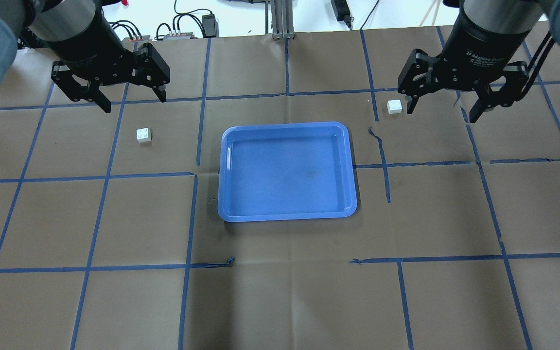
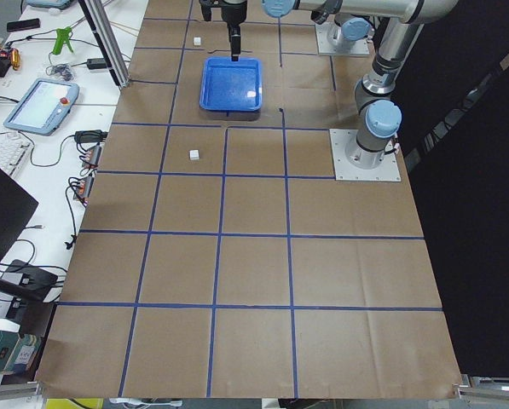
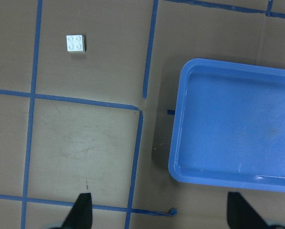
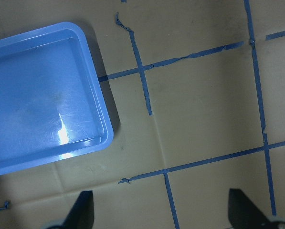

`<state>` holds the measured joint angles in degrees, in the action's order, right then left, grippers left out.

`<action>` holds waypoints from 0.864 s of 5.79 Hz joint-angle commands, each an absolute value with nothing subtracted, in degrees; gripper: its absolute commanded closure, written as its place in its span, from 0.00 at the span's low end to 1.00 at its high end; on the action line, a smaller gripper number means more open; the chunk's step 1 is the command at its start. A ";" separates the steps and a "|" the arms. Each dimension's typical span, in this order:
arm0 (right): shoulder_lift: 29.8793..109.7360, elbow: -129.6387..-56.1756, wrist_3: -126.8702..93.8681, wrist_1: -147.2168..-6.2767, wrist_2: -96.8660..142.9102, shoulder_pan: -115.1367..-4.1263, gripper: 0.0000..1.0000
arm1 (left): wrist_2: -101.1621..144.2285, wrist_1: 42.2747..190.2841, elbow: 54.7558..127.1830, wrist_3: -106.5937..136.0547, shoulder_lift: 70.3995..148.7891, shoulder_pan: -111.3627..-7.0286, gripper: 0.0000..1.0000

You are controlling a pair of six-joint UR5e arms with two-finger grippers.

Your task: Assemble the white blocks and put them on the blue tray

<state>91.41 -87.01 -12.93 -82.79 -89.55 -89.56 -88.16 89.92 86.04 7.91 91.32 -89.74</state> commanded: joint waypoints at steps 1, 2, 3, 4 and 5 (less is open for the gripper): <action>91.41 -87.01 -12.92 -82.79 -89.56 -89.56 0.00 | -88.15 89.83 85.96 7.91 91.32 -89.74 0.01; 91.32 -87.01 -12.92 -82.79 -89.56 -89.56 0.00 | -88.07 89.82 85.96 7.82 91.32 -89.56 0.01; 91.32 -87.01 -12.92 -82.79 -89.56 -89.56 0.00 | -88.24 89.82 85.96 7.82 91.32 -89.56 0.01; 91.32 -87.01 -12.92 -82.79 -89.65 -89.56 0.00 | -88.24 89.82 86.04 6.43 91.14 -89.39 0.01; 91.41 -87.01 -12.92 -82.79 -89.65 -89.56 0.00 | -88.24 89.48 86.04 4.76 90.97 -88.86 0.01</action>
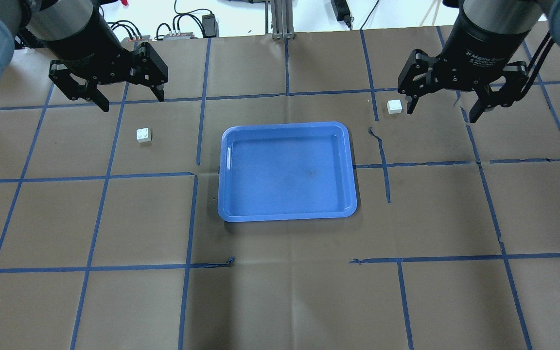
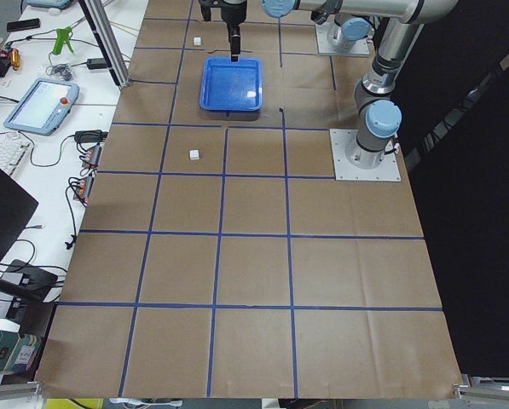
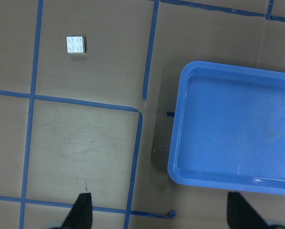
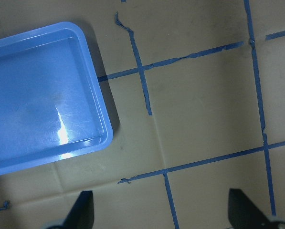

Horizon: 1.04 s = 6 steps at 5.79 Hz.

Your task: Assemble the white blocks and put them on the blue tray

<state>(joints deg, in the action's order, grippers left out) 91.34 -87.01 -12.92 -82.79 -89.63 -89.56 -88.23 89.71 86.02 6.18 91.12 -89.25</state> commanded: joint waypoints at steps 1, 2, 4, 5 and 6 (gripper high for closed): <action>91.23 -87.01 -12.92 -82.97 -89.74 -89.56 0.00 | -87.89 86.69 85.87 2.57 91.84 -87.64 0.01; 90.62 -86.92 -12.57 -83.40 -89.74 -89.56 0.00 | -87.72 86.75 85.43 2.29 94.37 -86.15 0.01; 90.35 -87.10 2.57 -83.76 -88.95 -89.47 0.00 | -88.07 81.53 84.64 -2.95 103.74 -82.72 0.01; 90.35 -87.27 10.12 -83.41 -89.38 -89.30 0.00 | -88.15 75.73 84.90 -6.82 109.98 -82.01 0.01; 90.26 -87.28 20.37 -83.93 -89.65 -88.77 0.00 | -88.15 71.58 85.16 -9.20 114.30 -79.13 0.01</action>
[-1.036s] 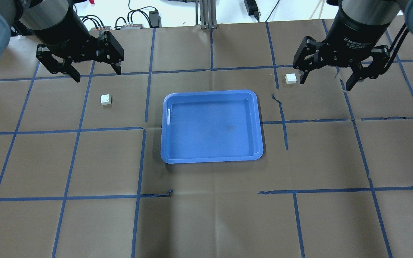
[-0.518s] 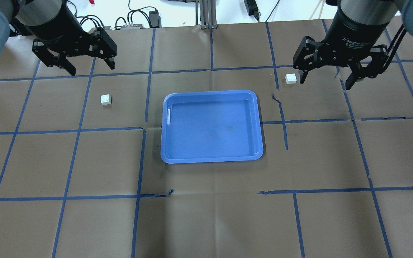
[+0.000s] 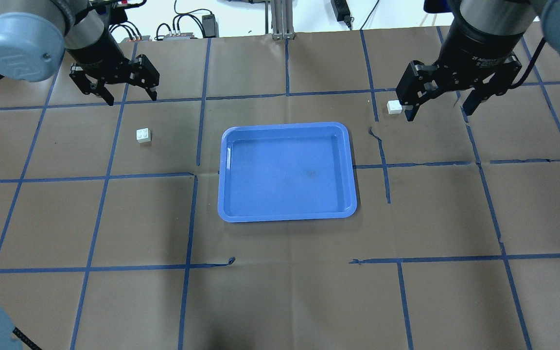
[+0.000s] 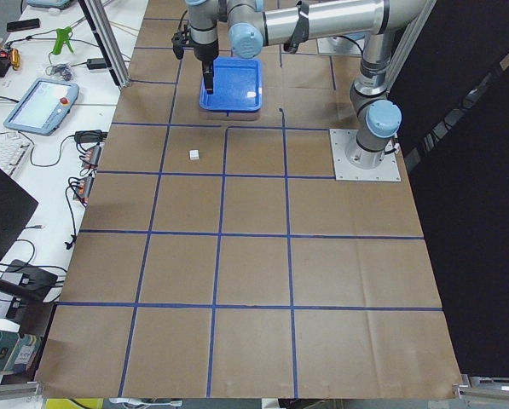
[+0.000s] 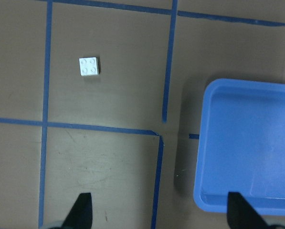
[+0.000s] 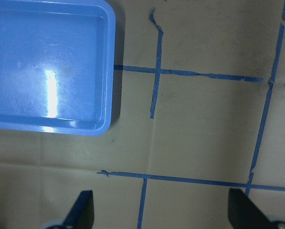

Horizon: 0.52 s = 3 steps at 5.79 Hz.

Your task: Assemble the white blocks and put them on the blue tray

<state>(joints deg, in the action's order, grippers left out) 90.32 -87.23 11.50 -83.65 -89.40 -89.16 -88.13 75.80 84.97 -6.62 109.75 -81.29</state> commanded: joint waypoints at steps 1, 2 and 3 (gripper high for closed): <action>89.31 -87.28 37.10 -86.63 -89.65 -88.51 0.00 | -88.15 68.15 85.25 -10.01 117.13 -77.62 0.01; 86.16 -86.84 50.05 -90.49 -89.74 -88.51 0.00 | -88.24 65.94 84.47 -9.85 120.55 -77.52 0.01; 84.65 -86.66 59.93 -91.22 -90.00 -88.24 0.00 | -87.72 65.14 86.20 -9.15 121.72 -77.52 0.01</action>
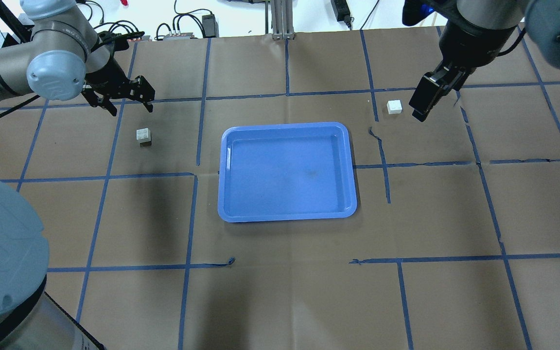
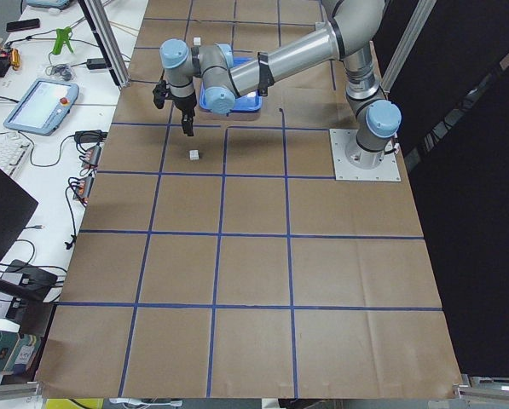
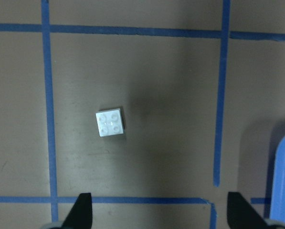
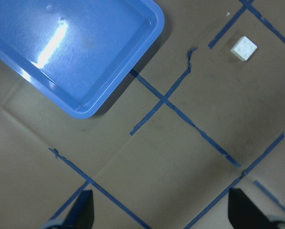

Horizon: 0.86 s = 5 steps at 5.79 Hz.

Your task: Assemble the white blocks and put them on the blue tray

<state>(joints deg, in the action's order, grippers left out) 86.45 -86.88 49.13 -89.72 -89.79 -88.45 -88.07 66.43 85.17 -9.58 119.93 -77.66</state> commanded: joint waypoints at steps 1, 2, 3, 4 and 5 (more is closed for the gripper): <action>83.51 -86.14 68.29 -91.32 -92.26 -87.20 0.00 | -87.98 64.69 85.96 -9.14 123.47 -77.52 0.01; 80.80 -83.70 82.82 -92.36 -92.20 -85.19 0.00 | -88.15 59.90 86.04 -8.97 126.01 -77.43 0.01; 77.29 -79.32 89.32 -92.02 -91.50 -82.56 0.00 | -88.42 59.68 86.22 -9.05 126.30 -77.52 0.01; 74.38 -76.06 90.08 -91.76 -90.28 -81.83 0.00 | -88.42 59.68 86.22 -9.05 126.65 -77.43 0.06; 67.05 -68.46 93.48 -91.67 -87.74 -81.91 0.00 | -88.42 59.76 86.22 -9.23 127.09 -77.43 0.17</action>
<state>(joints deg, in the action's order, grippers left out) 72.99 -74.64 90.36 -91.80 -89.78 -82.21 -88.40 59.79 86.20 -9.10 126.64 -77.46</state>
